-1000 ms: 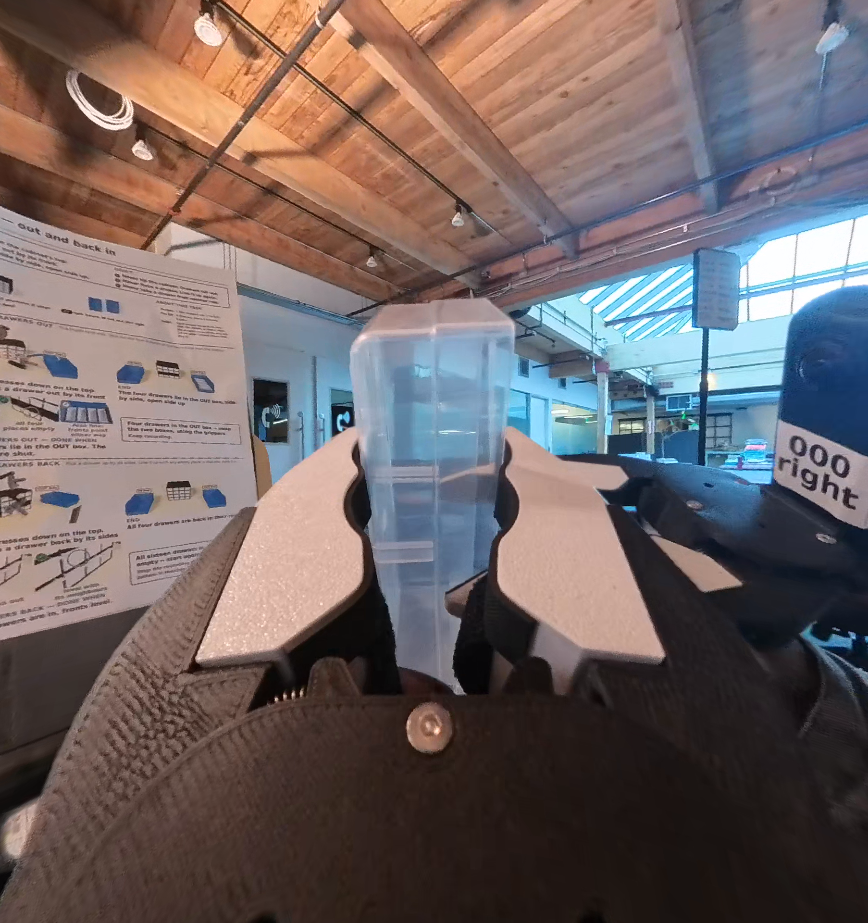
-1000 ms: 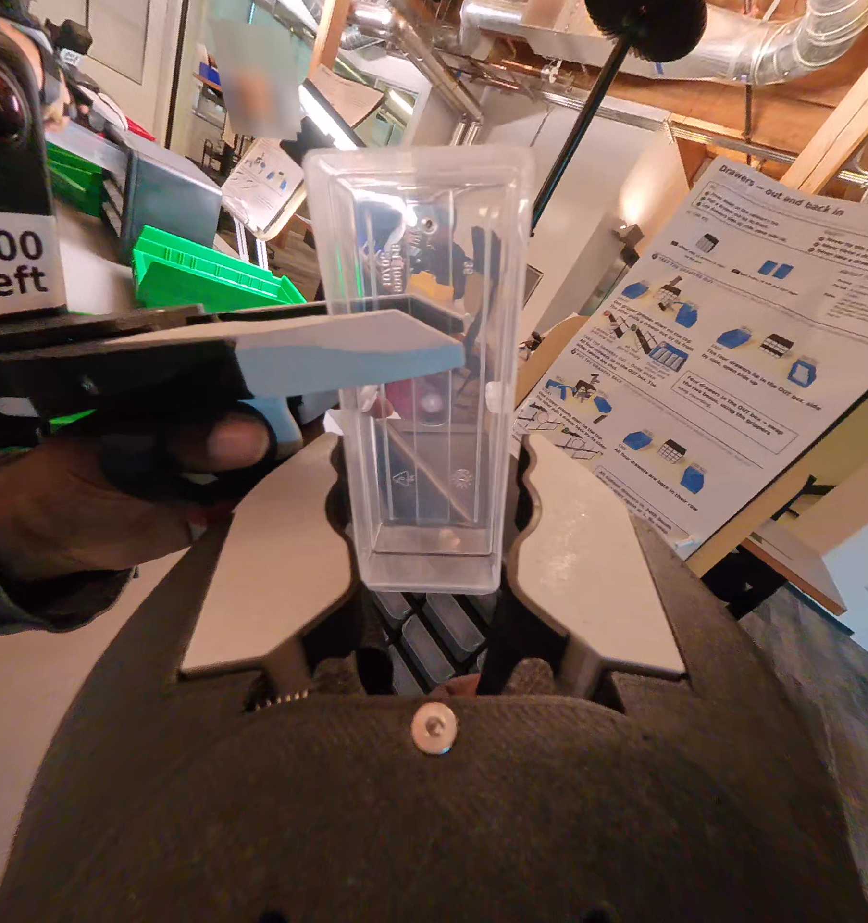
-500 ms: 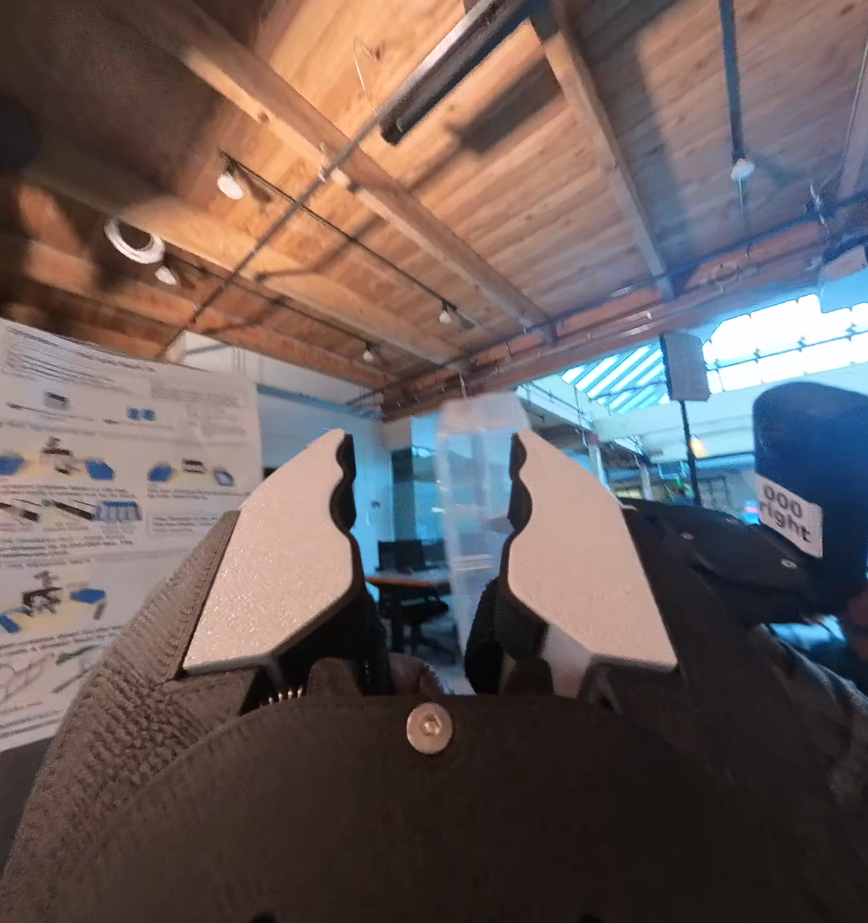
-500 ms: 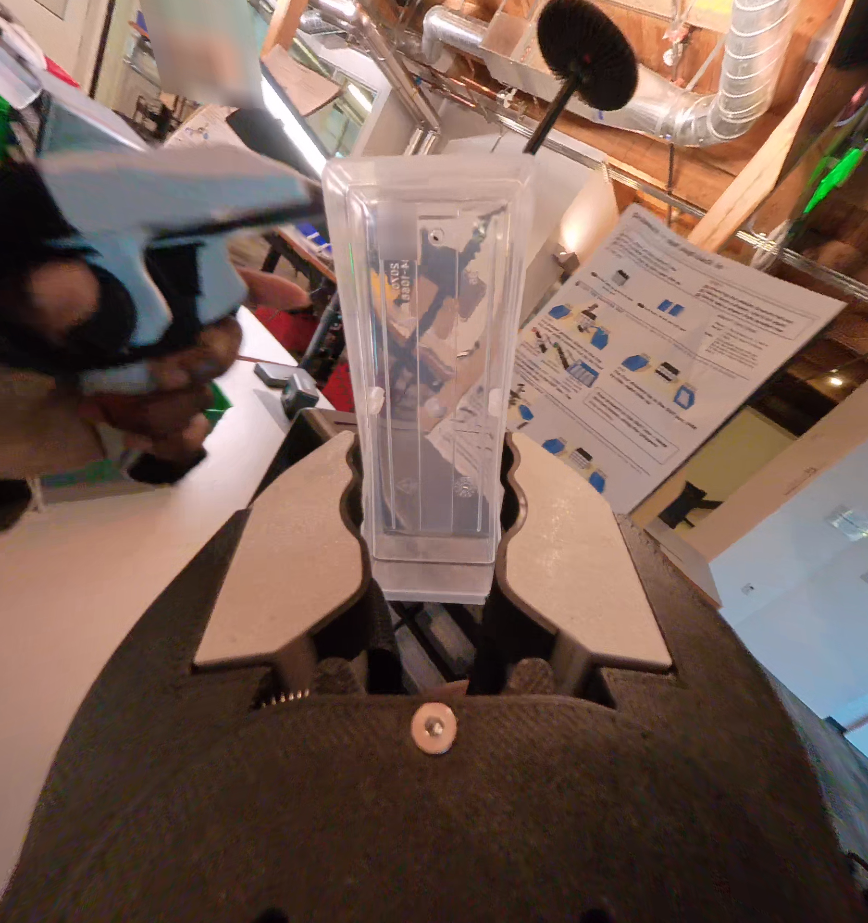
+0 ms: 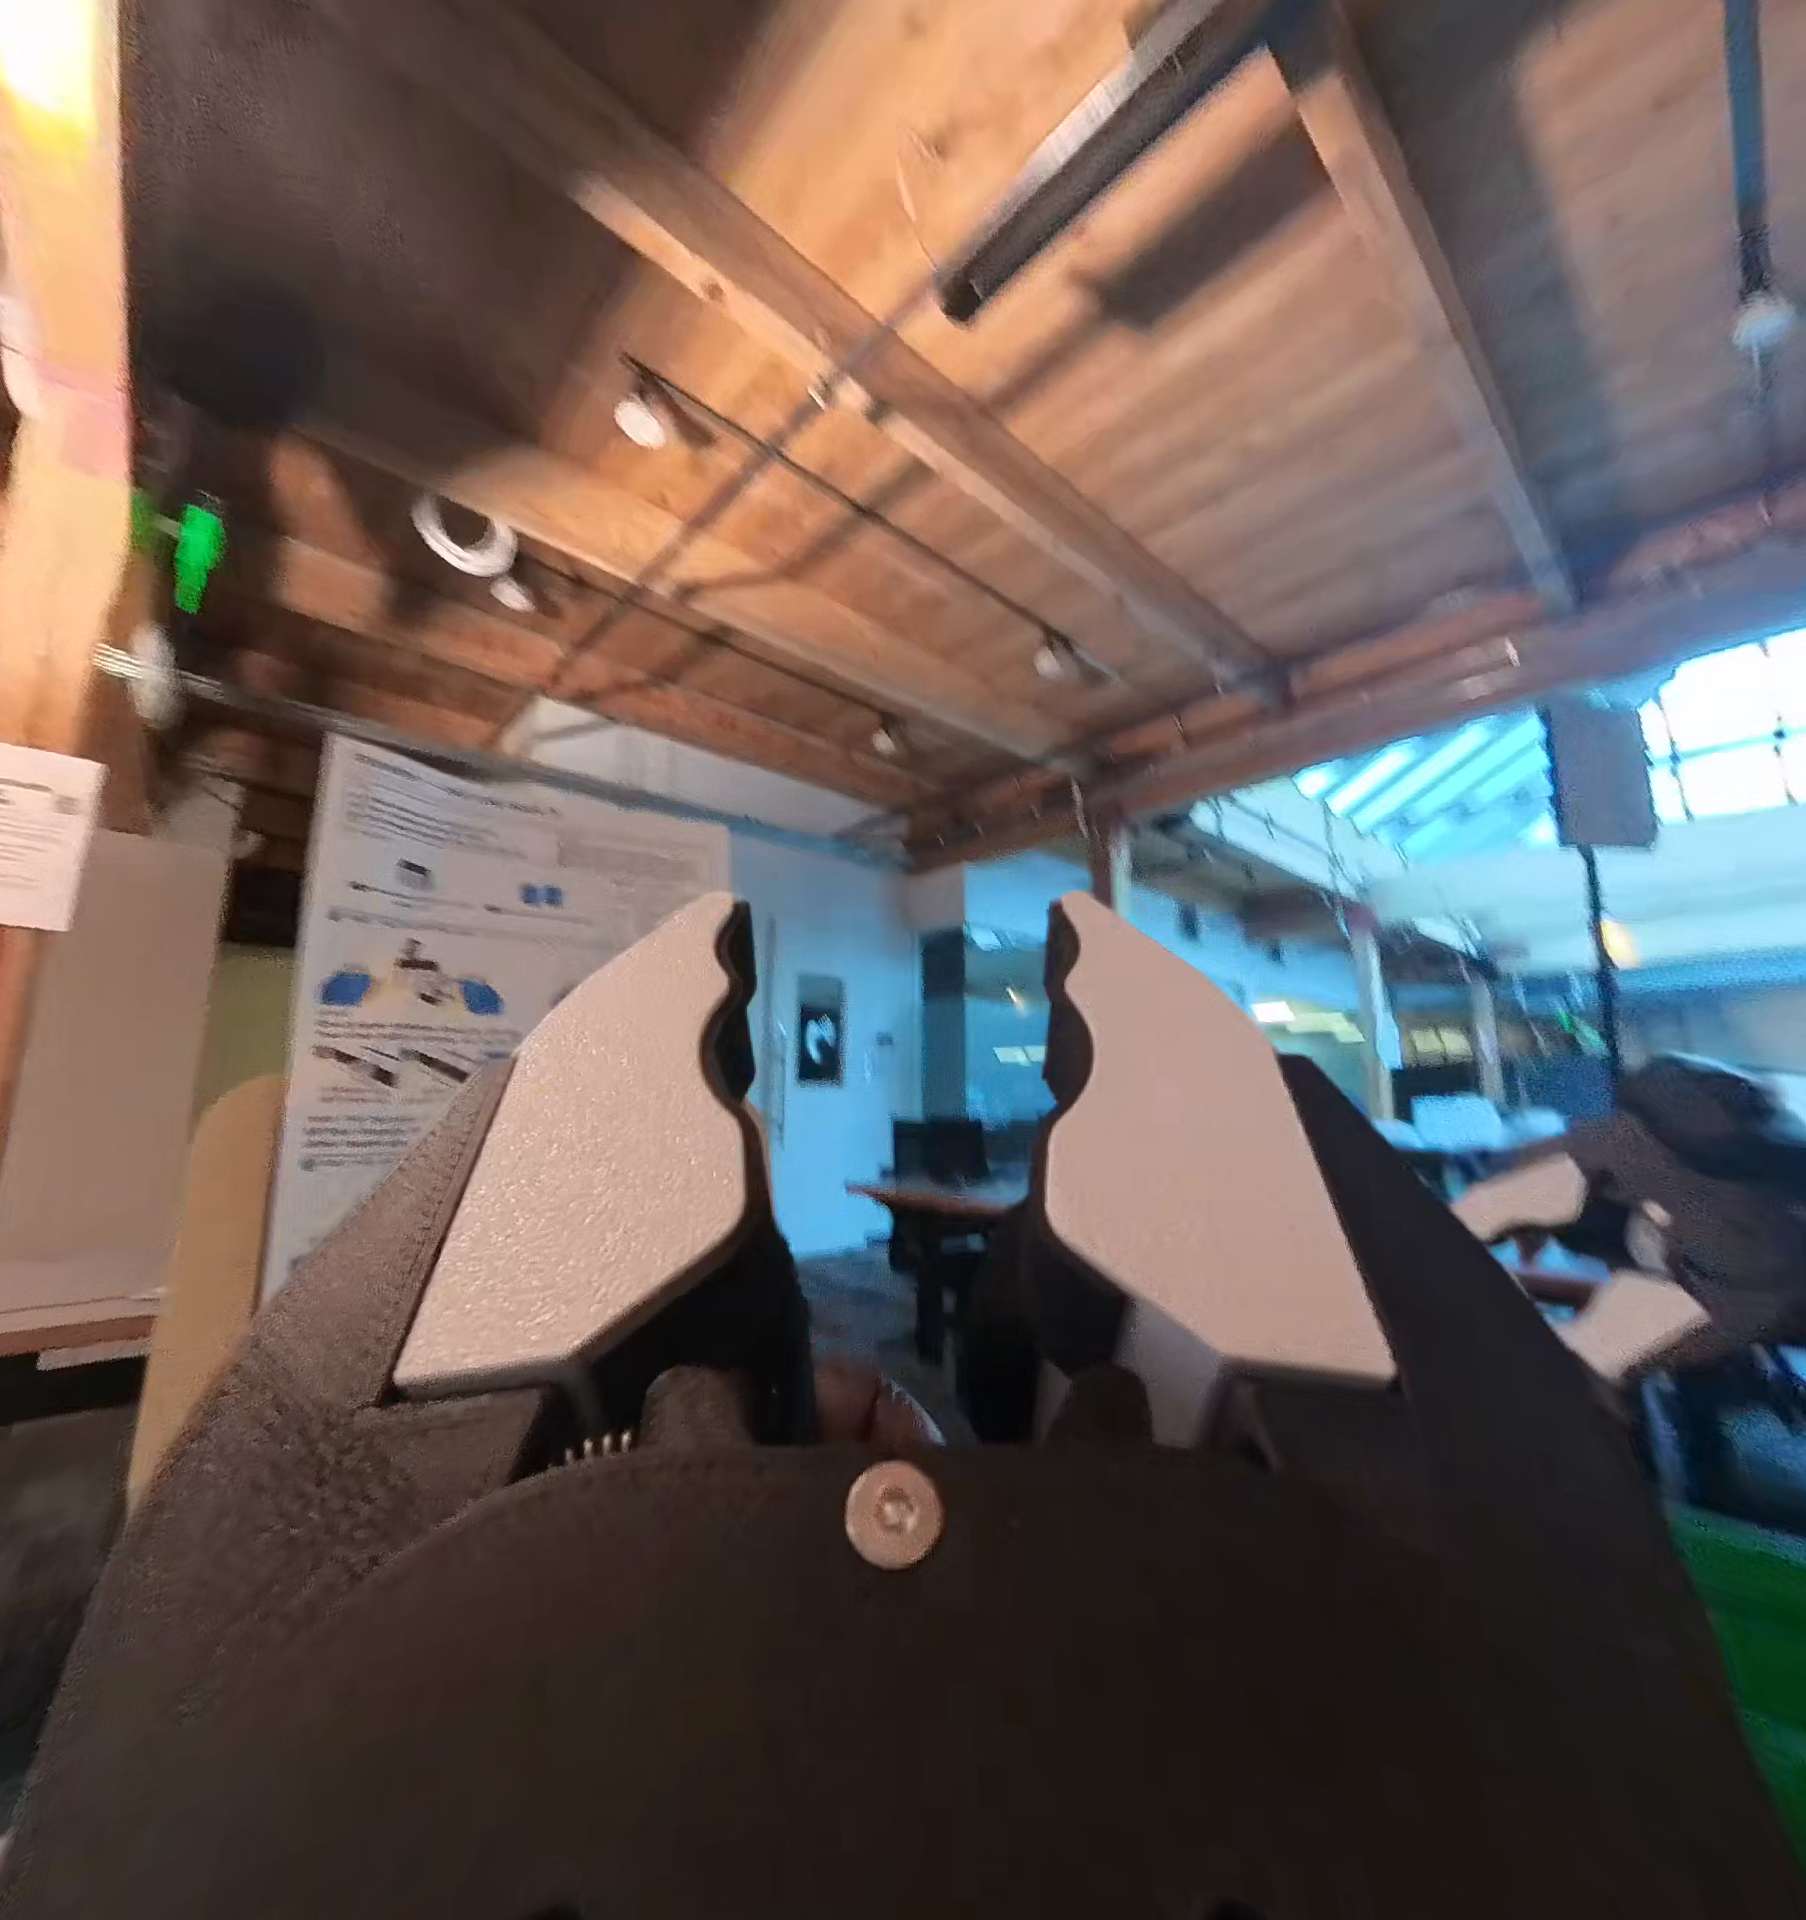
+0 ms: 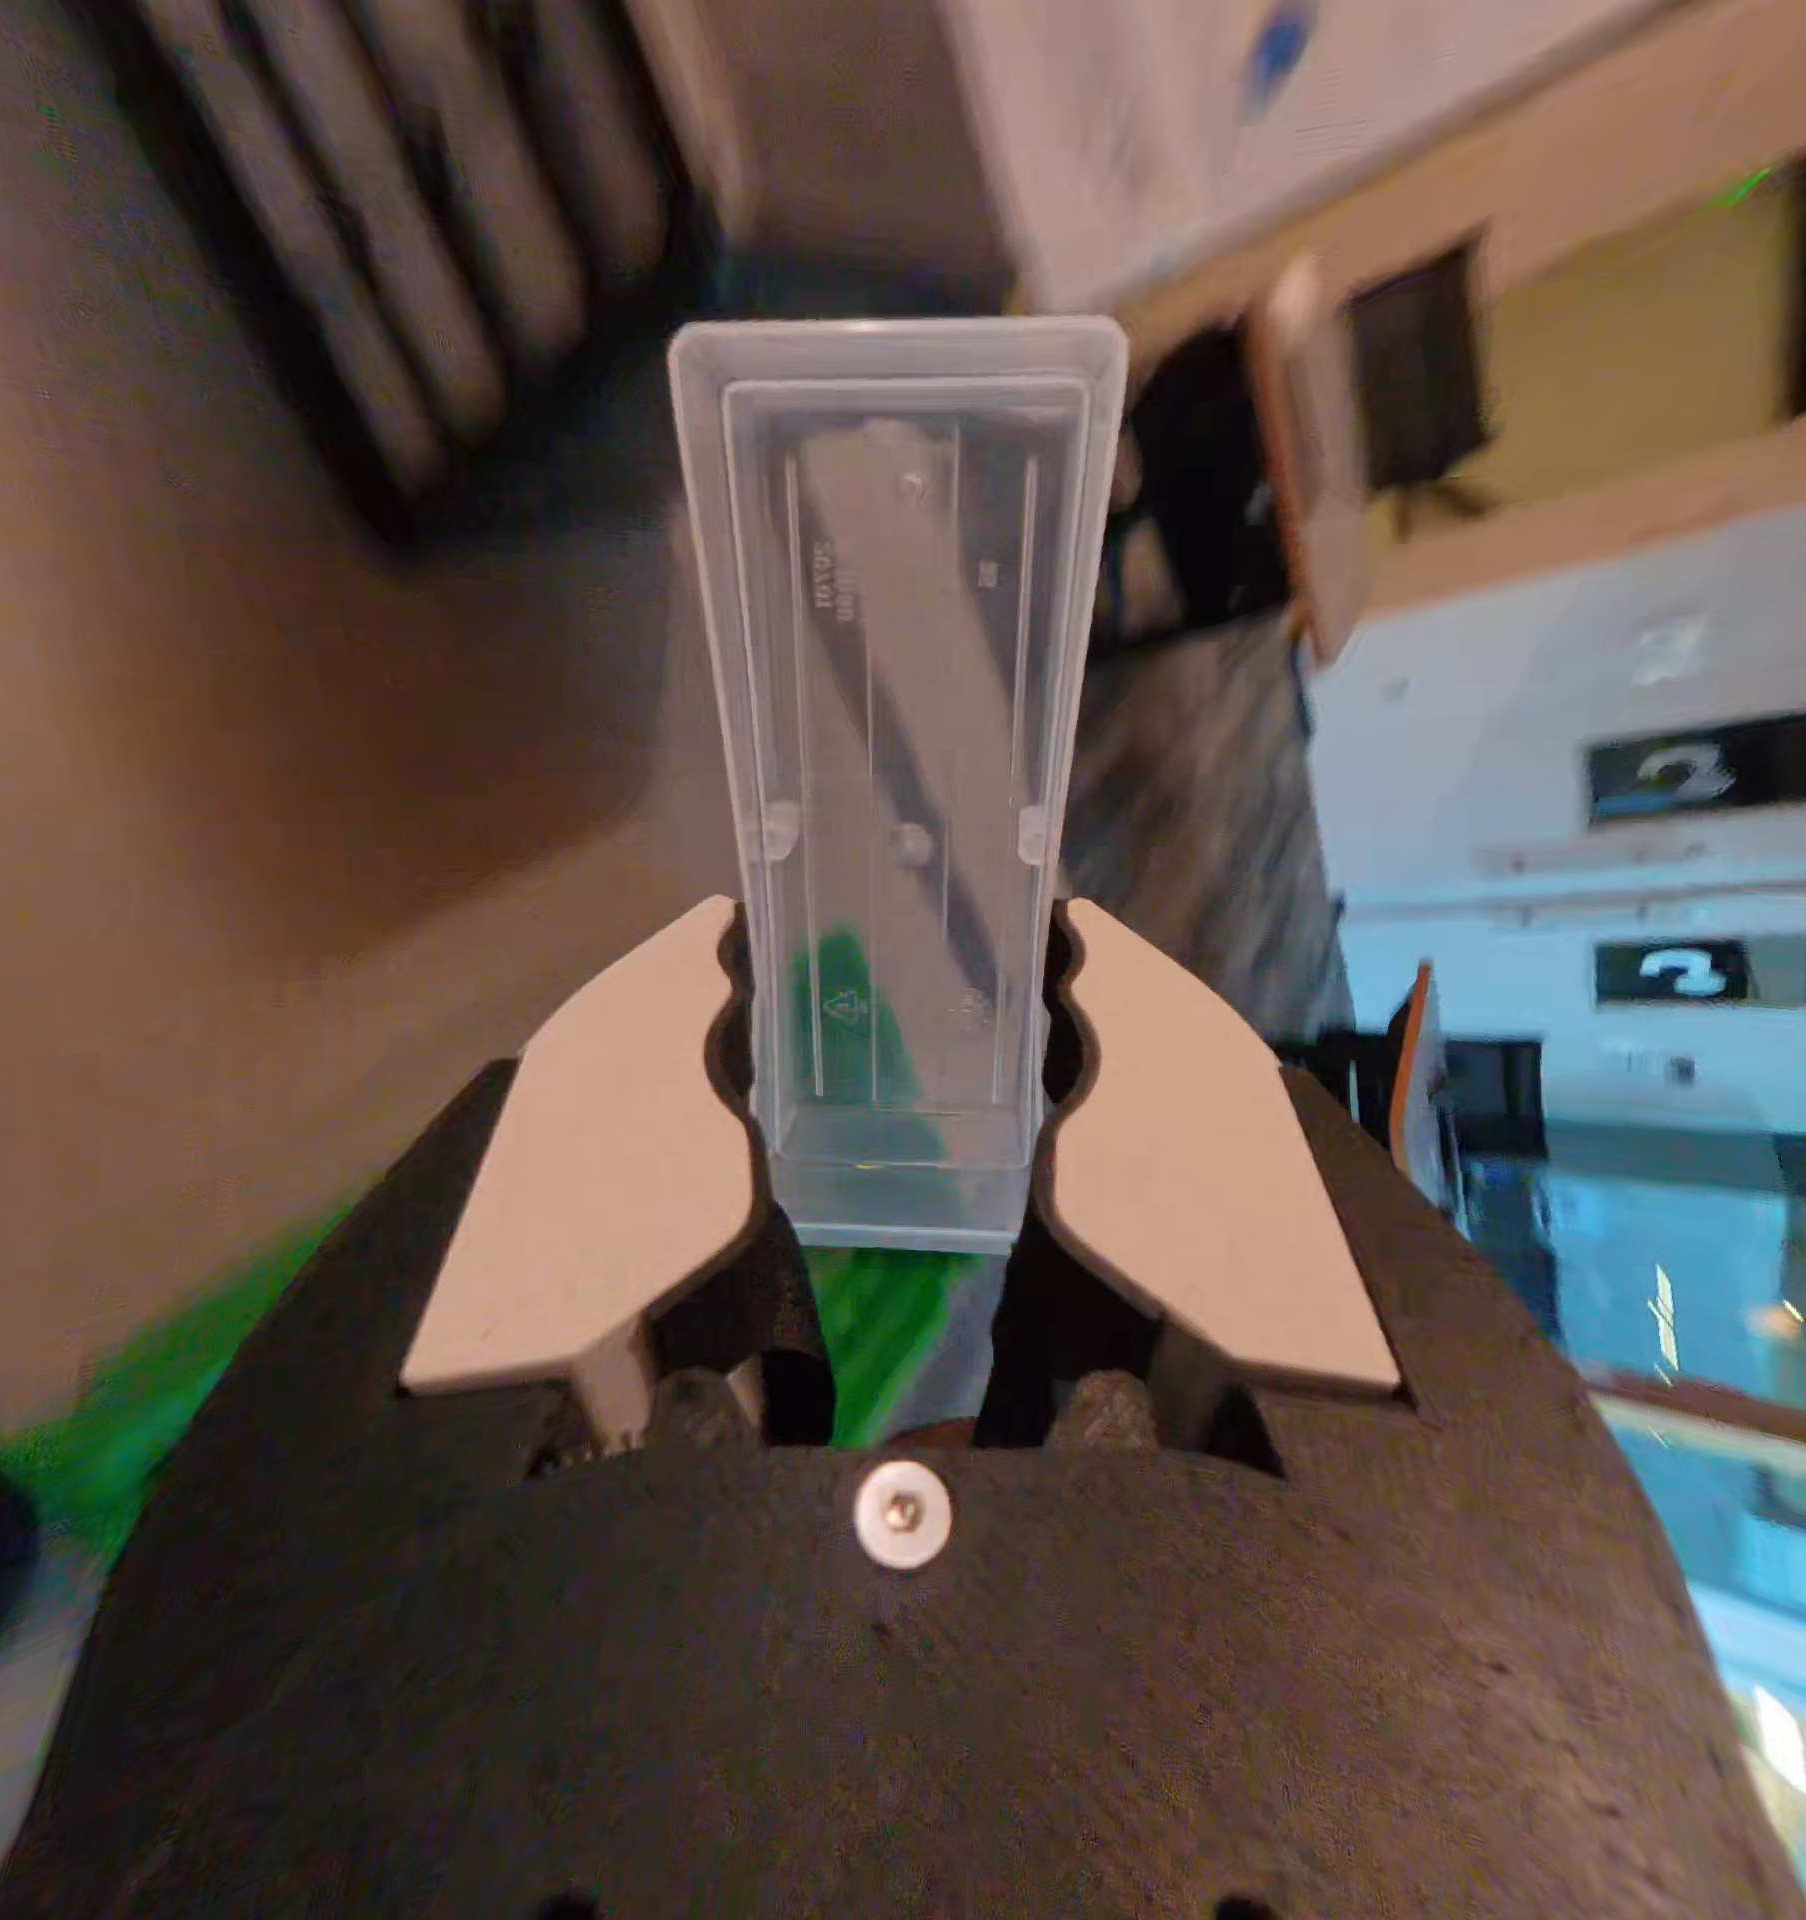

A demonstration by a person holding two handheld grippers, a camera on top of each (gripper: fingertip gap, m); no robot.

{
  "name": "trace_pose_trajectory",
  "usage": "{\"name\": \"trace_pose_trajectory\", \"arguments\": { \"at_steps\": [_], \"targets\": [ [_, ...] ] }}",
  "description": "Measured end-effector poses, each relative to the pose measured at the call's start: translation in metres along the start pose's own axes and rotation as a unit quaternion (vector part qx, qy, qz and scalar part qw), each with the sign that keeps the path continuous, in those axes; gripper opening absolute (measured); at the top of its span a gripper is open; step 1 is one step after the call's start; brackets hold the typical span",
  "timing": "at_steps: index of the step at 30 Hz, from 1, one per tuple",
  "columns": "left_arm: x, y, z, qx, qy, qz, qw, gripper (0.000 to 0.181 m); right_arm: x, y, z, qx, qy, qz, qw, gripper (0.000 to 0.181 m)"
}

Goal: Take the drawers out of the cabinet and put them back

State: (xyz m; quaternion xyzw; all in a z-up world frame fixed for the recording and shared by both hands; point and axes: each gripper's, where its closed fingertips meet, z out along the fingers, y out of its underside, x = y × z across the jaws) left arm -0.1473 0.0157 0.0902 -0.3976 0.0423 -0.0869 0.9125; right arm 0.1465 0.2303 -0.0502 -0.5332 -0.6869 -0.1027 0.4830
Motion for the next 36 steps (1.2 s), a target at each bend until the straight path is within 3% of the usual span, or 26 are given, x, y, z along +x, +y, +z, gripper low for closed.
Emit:
{"name": "trace_pose_trajectory", "arguments": {
  "at_steps": [5, 10, 18, 36],
  "targets": [
    [0.015, 0.023, 0.002, -0.084, 0.075, -0.014, 0.994, 0.056, -0.027, 0.131, 0.009, -0.203, -0.118, -0.069, 0.97, 0.054],
    [0.02, 0.037, 0.0, -0.12, 0.102, -0.012, 0.987, 0.056, -0.07, 0.2, 0.023, -0.272, -0.244, -0.126, 0.922, 0.054],
    [0.03, 0.045, -0.001, -0.132, 0.122, 0.031, 0.983, 0.055, -0.108, 0.223, 0.063, -0.273, -0.306, -0.142, 0.901, 0.056],
    [0.039, 0.053, 0.0, -0.131, 0.14, 0.057, 0.98, 0.052, -0.106, 0.25, 0.09, -0.265, -0.27, -0.134, 0.916, 0.06]
  ]
}}
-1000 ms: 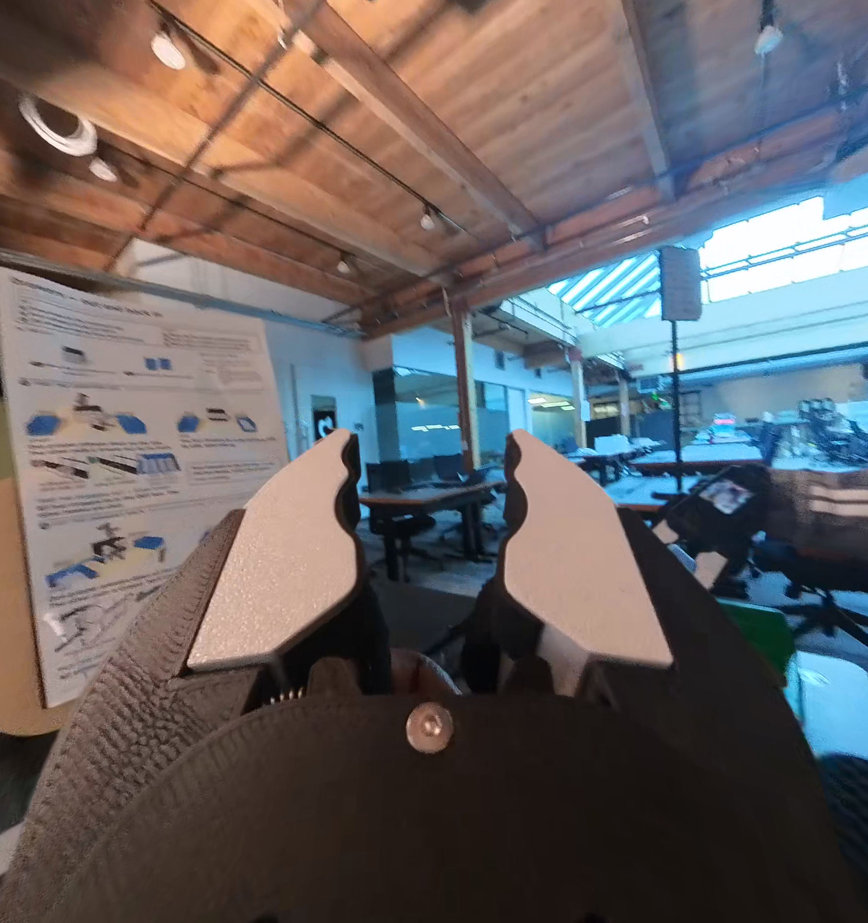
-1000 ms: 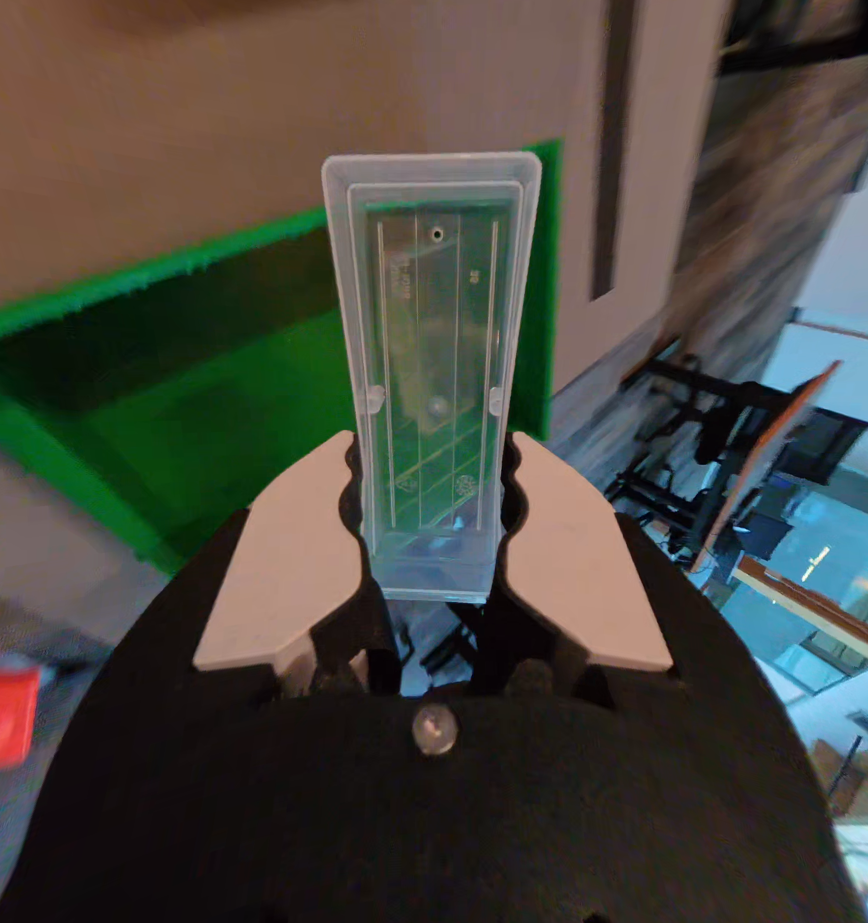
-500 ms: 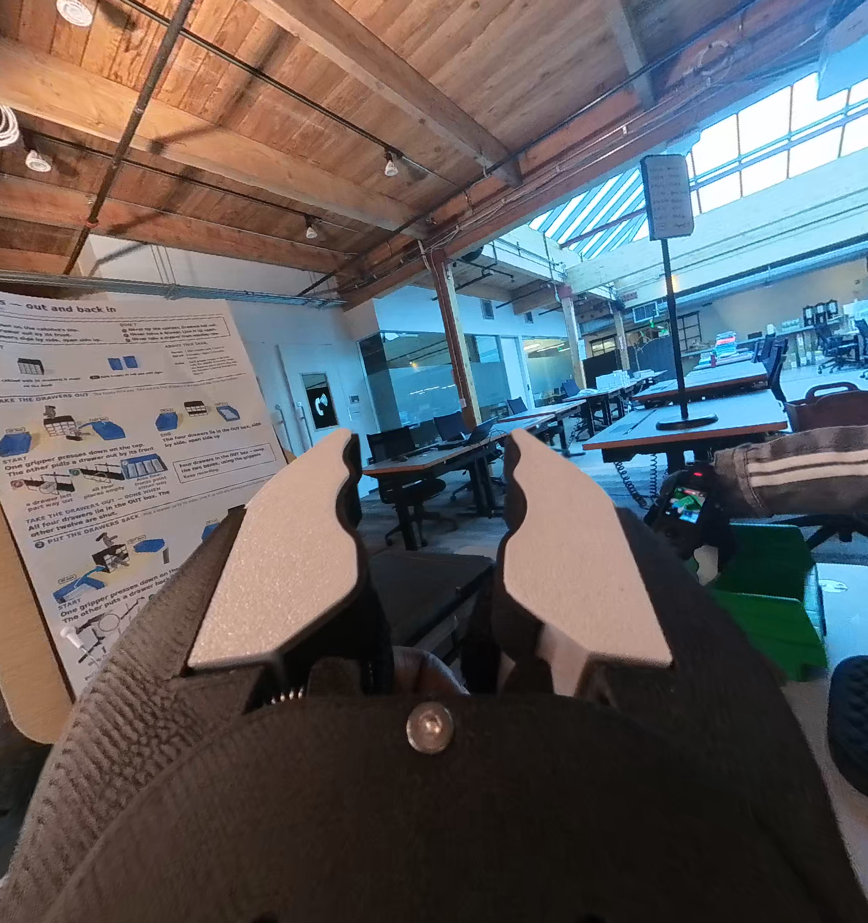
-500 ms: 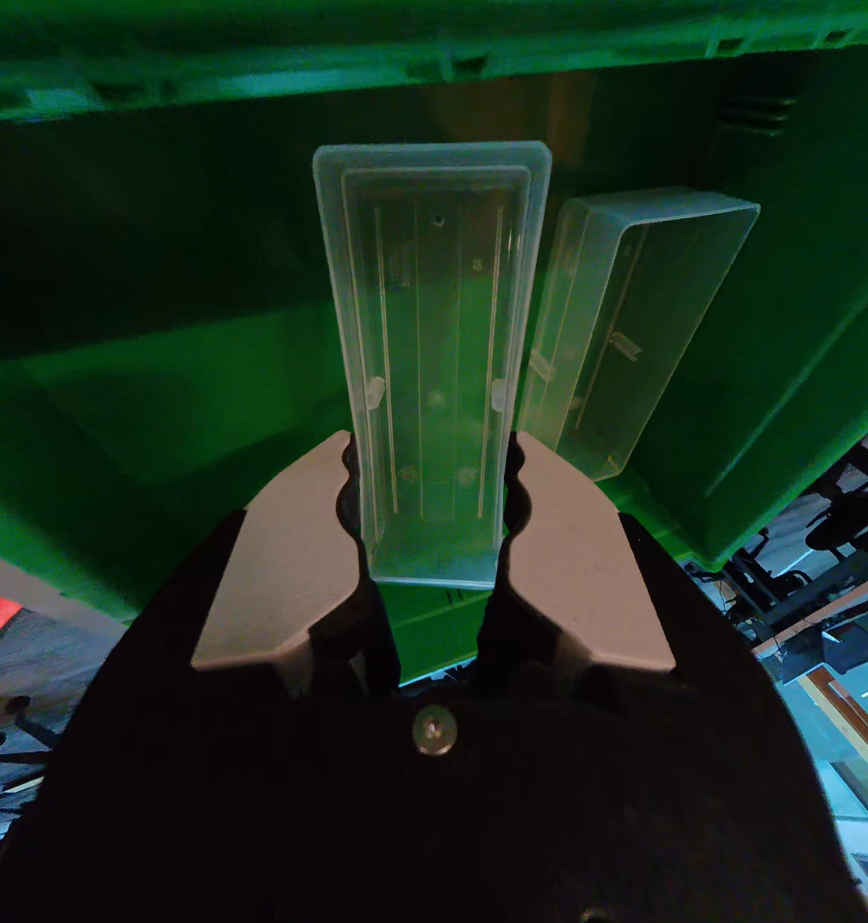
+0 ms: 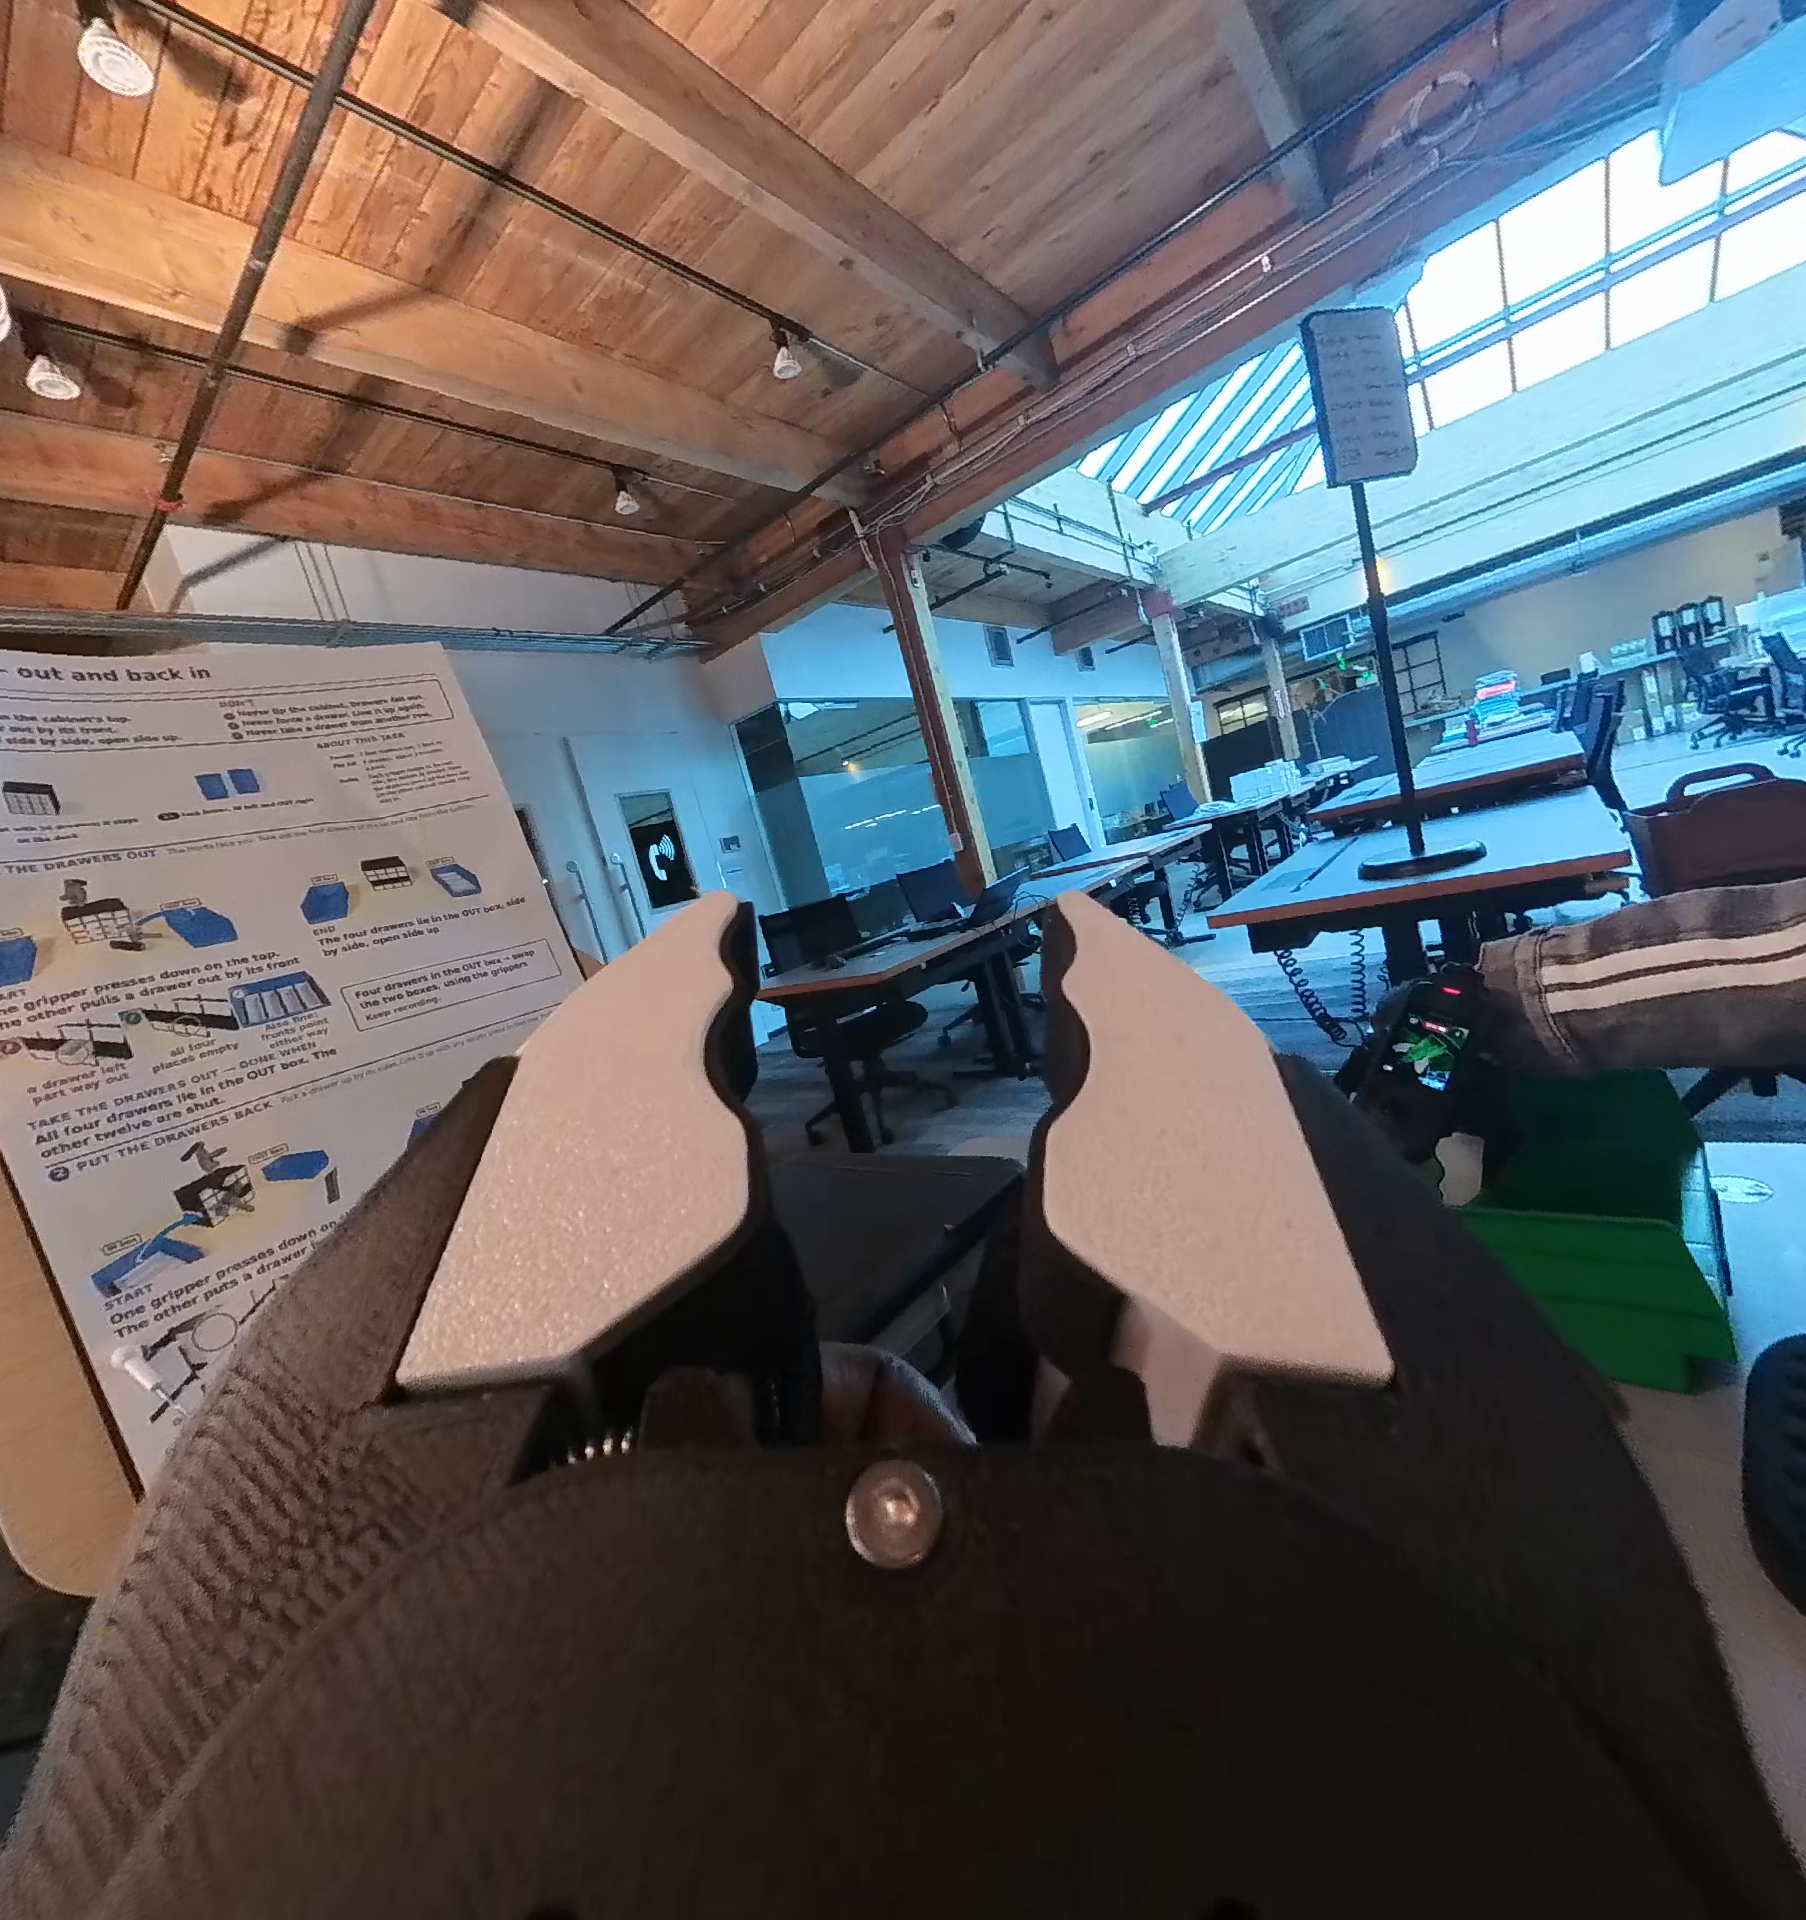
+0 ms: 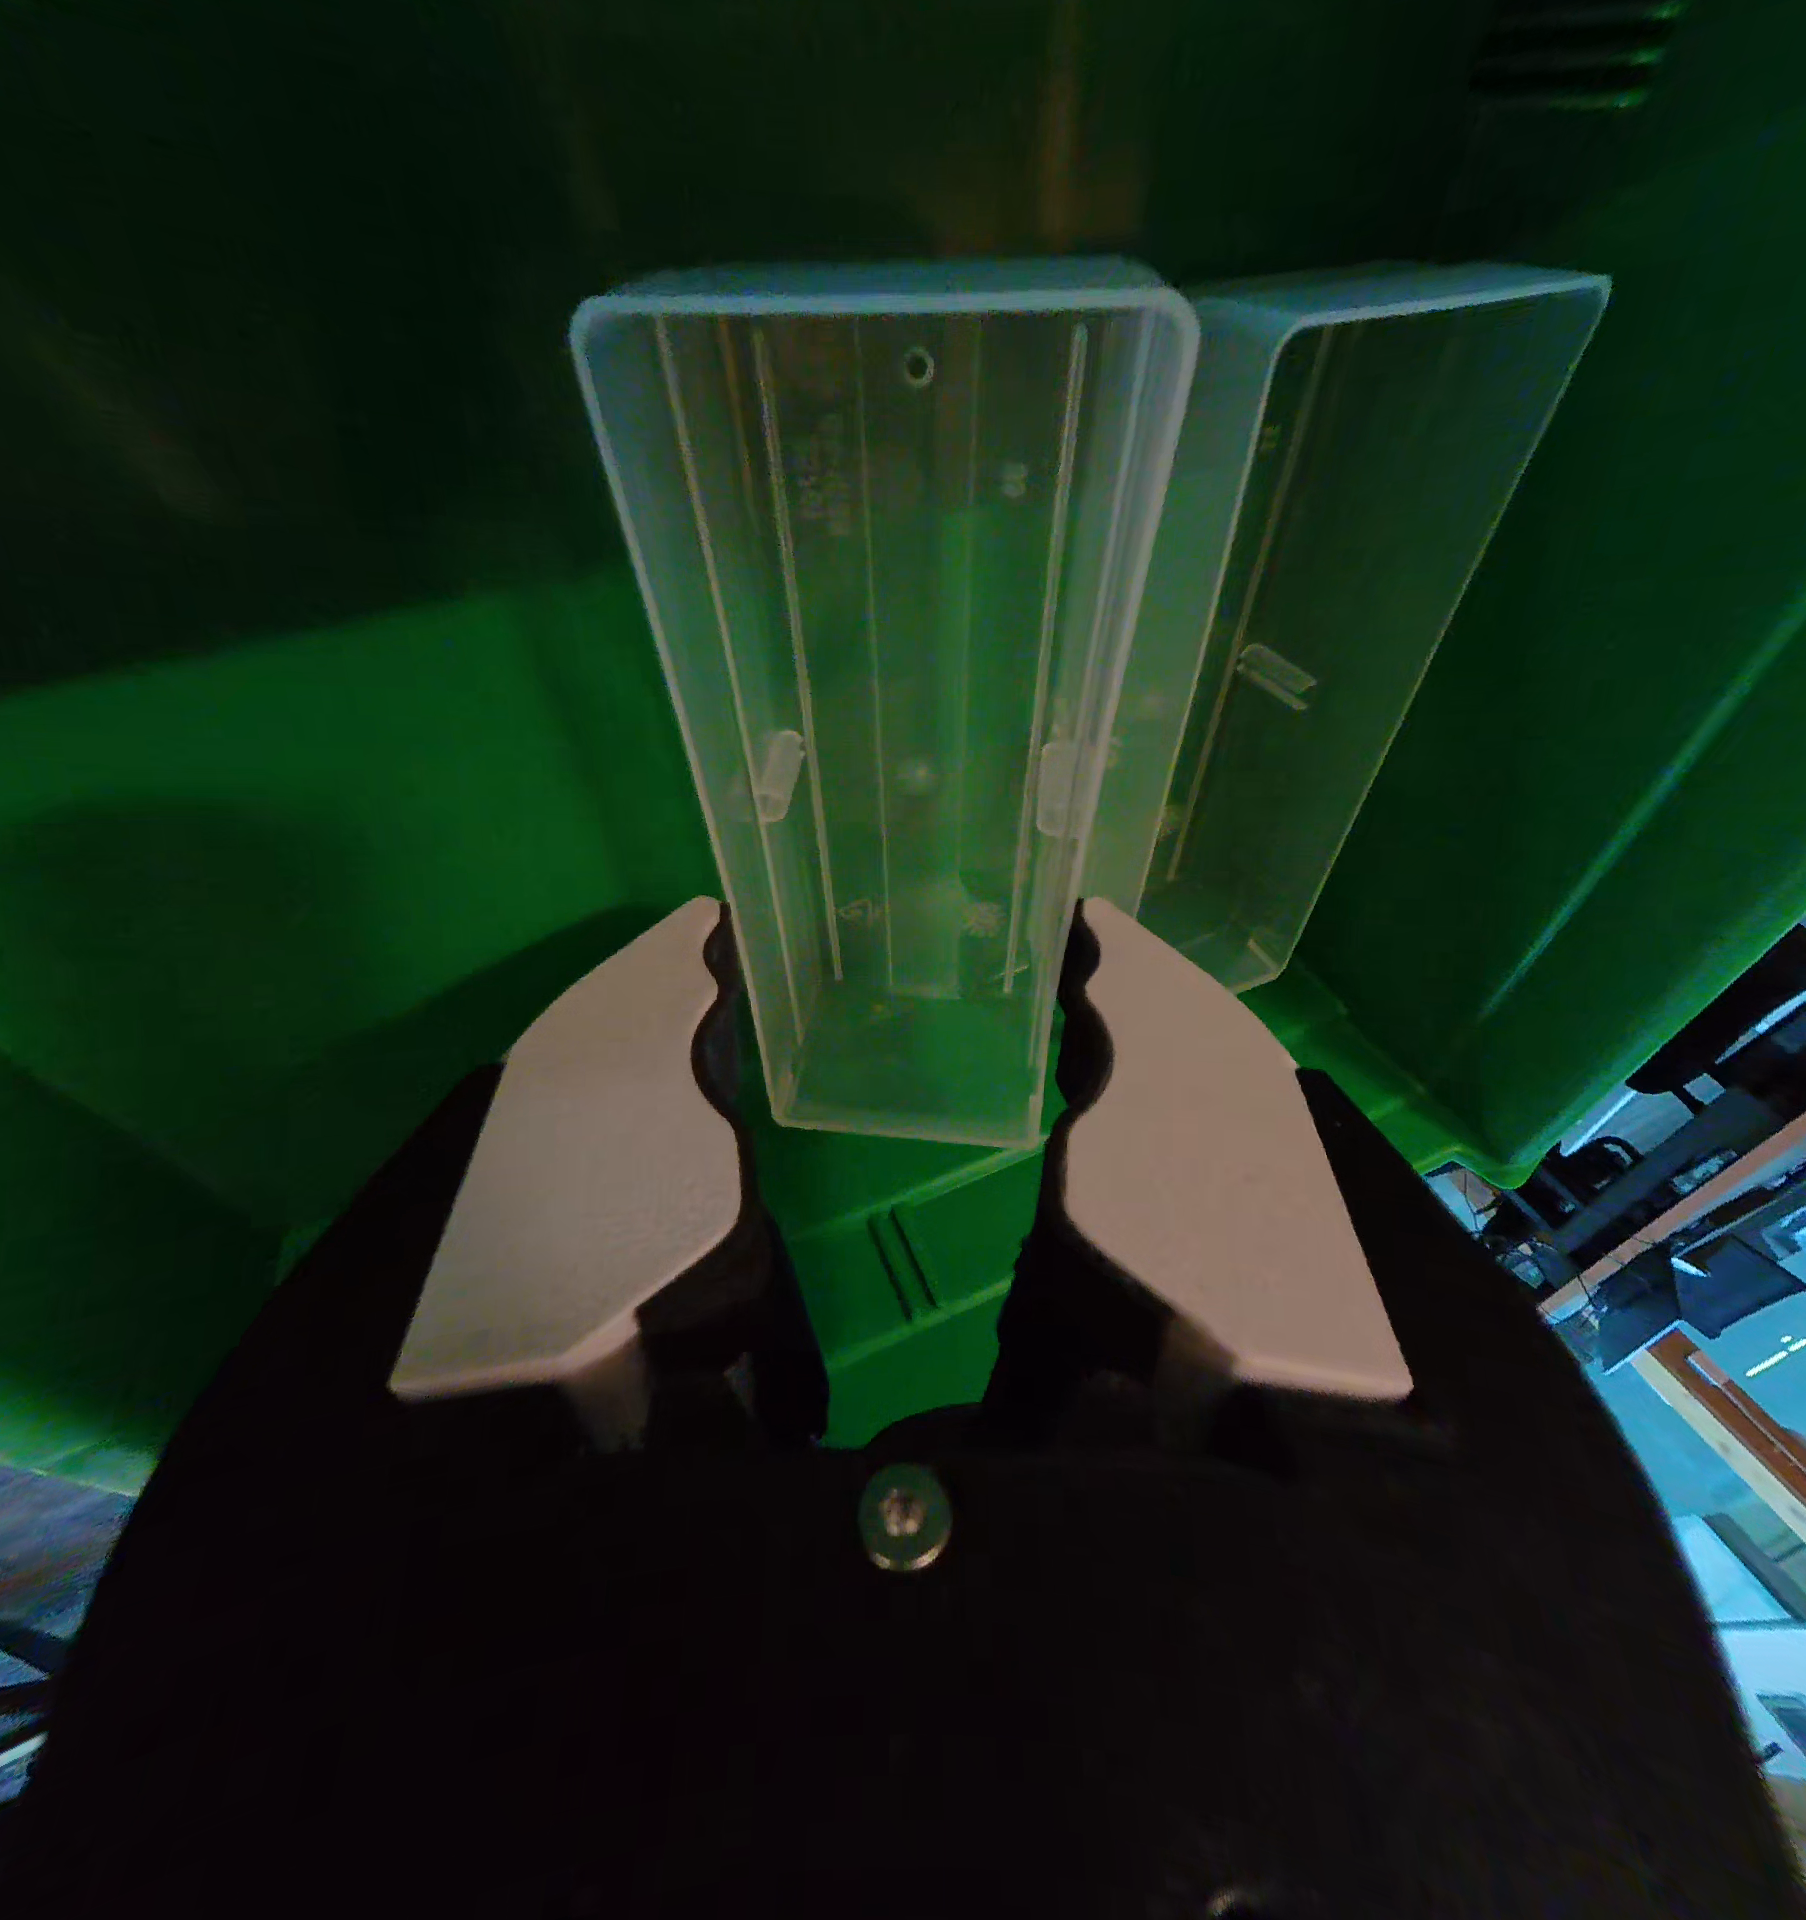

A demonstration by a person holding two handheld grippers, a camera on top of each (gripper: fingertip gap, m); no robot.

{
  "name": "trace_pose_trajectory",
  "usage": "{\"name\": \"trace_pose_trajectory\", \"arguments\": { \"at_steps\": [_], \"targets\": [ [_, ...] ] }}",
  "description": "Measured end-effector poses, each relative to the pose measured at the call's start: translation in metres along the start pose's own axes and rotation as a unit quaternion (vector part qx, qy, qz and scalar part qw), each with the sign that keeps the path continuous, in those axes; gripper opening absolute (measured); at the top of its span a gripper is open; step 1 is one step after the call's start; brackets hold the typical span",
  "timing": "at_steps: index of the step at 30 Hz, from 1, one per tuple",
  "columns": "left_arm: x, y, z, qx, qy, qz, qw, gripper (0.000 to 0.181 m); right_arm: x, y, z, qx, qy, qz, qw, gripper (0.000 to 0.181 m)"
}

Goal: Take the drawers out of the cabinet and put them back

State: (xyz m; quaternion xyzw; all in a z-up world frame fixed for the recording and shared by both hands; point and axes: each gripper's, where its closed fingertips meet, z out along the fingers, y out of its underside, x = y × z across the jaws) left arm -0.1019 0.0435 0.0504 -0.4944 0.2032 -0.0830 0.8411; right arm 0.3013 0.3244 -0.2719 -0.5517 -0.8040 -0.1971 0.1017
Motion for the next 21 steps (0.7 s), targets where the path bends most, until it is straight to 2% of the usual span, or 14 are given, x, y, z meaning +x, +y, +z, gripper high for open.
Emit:
{"name": "trace_pose_trajectory", "arguments": {
  "at_steps": [15, 19, 21],
  "targets": [
    [0.0, 0.0, 0.0, 0.002, 0.002, 0.003, 1.0, 0.052, 0.005, 0.003, -0.003, 0.017, 0.024, 0.034, 0.999, 0.07],
    [0.0, 0.002, 0.0, -0.001, 0.002, 0.008, 1.0, 0.052, 0.017, -0.006, -0.019, 0.06, 0.071, 0.05, 0.994, 0.069],
    [0.0, 0.001, 0.0, -0.001, 0.001, 0.009, 1.0, 0.052, 0.031, -0.016, -0.04, 0.119, 0.121, 0.075, 0.983, 0.058]
  ]
}}
